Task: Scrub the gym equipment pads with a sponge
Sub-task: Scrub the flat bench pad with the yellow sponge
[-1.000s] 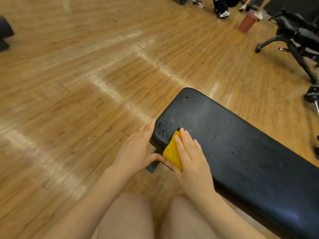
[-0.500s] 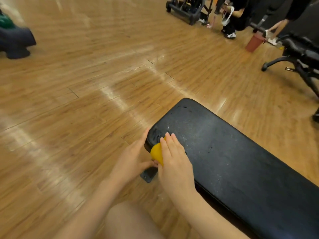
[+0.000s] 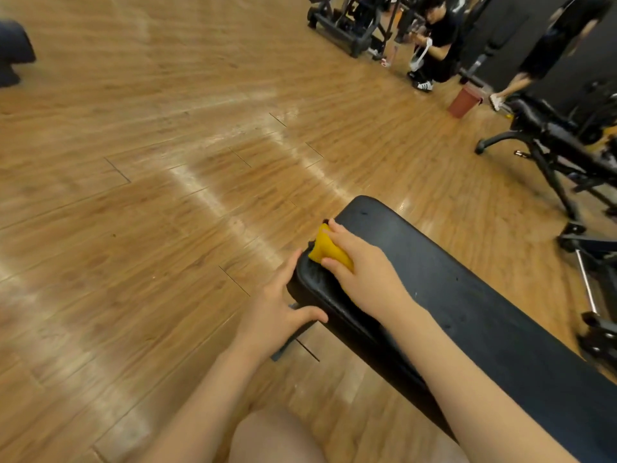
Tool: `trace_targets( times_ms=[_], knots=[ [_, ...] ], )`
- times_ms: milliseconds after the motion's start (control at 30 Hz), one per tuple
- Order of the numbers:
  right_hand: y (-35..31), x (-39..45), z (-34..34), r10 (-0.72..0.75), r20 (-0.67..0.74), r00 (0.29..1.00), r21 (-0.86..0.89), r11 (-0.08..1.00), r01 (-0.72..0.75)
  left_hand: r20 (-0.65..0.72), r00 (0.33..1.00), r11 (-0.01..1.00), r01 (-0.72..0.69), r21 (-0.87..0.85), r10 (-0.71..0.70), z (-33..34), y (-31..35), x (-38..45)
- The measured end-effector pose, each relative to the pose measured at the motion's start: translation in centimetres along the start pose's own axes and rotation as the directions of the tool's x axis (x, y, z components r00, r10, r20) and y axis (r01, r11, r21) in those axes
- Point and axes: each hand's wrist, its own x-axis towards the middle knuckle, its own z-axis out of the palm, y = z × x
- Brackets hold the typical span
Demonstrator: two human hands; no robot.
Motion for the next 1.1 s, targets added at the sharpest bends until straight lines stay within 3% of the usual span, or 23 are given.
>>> trace_targets(
  times_ms=[167, 467, 667, 967, 1100],
  knots=[
    [0.7, -4.1, 0.6, -0.129, 0.022, 0.991, 0.026, 0.991, 0.128, 0.024, 1.0, 0.999, 0.005, 0.051, -0.006, -0.1, -0.1, 0.1],
    [-1.2, 2.2, 0.9, -0.089, 0.067, 0.994, 0.056, 0.995, 0.085, -0.001, 0.999, 0.996, -0.034, 0.081, 0.034, -0.1, 0.2, -0.1],
    [-0.6, -1.9, 1.3, -0.189, 0.057, 0.98, -0.041, 0.981, 0.191, 0.018, 0.997, 0.996, 0.071, 0.051, -0.072, -0.6, 0.1, 0.2],
    [-2.2, 5.1, 0.4, -0.193, 0.372, 0.908, -0.121, 0.96, 0.253, 0.006, 0.996, 0.994, 0.094, 0.057, -0.094, -0.9, 0.3, 0.4],
    [-1.1, 4.6, 0.7, -0.316, 0.296, 0.901, -0.006, 0.943, 0.333, -0.012, 0.994, 0.993, 0.11, 0.052, -0.109, -1.2, 0.4, 0.3]
  ],
)
